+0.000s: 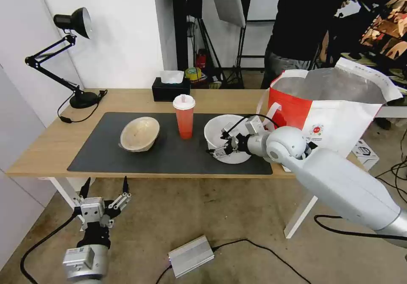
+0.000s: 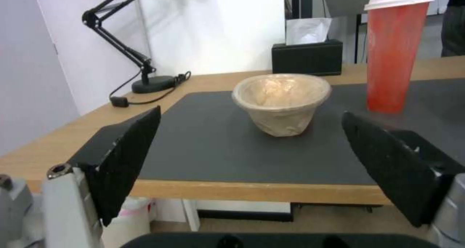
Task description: Pick up the trash from the table and place it into the takeout bag.
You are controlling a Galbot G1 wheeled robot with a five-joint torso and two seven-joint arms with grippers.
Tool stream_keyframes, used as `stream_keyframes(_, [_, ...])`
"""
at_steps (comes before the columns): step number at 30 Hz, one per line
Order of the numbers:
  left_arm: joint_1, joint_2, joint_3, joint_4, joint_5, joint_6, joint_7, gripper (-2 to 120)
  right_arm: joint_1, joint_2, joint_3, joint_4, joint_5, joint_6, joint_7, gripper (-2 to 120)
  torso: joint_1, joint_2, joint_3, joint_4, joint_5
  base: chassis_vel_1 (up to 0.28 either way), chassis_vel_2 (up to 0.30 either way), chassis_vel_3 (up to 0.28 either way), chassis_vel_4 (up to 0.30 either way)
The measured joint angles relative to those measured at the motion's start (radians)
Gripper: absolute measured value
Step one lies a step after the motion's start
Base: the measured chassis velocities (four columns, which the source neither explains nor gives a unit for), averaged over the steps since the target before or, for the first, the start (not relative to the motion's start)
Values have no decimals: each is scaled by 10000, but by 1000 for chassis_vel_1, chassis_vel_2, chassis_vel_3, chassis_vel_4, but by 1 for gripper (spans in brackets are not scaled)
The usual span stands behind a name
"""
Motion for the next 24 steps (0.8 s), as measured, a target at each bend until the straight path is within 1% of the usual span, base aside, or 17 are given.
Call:
stream_keyframes(6, [-5,0,-9,3,-2,0,-1,100,-25,6,-6,-12,0,0,66,89,0,-1,0,0,0,0,0,0,0])
stream_keyframes(8, [-5,0,-9,4,-2,0,-1,100,-27,14,-11,-8,0,0,86,88,0,-1,0,0,0,0,0,0,0])
stream_keyframes(9, [-5,0,-10,3,-2,0,-1,100,-28,15,-14,-4,1,0,94,84,0,0,0,0,0,0,0,0,0])
stream_keyframes(10, [-6,0,-10,4,-3,0,-2,100,-28,16,-19,-3,1,0,99,78,0,0,0,0,0,0,0,0,0])
stream_keyframes(12, [-5,0,-14,4,-4,0,-2,100,-29,16,-22,-2,2,0,104,76,0,0,0,0,0,0,0,0,0])
stream_keyframes(15, [-2,0,-26,-3,-8,0,-3,100,-29,32,-44,-2,5,1,121,67,0,-1,0,0,0,0,0,0,0])
stream_keyframes(16, [-2,0,-26,-3,-8,0,-3,100,-29,32,-44,-2,5,1,121,67,0,-1,0,0,0,0,0,0,0])
stream_keyframes(20, [6,0,-30,-10,-12,0,-3,100,-12,68,-71,-20,34,2,164,57,0,0,0,0,0,0,0,0,0])
stream_keyframes(22, [6,0,-32,-12,-13,0,-4,100,-1,79,-77,-31,45,2,178,57,0,0,0,0,0,0,0,0,0])
stream_keyframes(24, [8,0,-37,-20,-15,0,-4,100,19,92,-89,-44,66,2,205,52,0,-1,0,0,0,0,0,0,0])
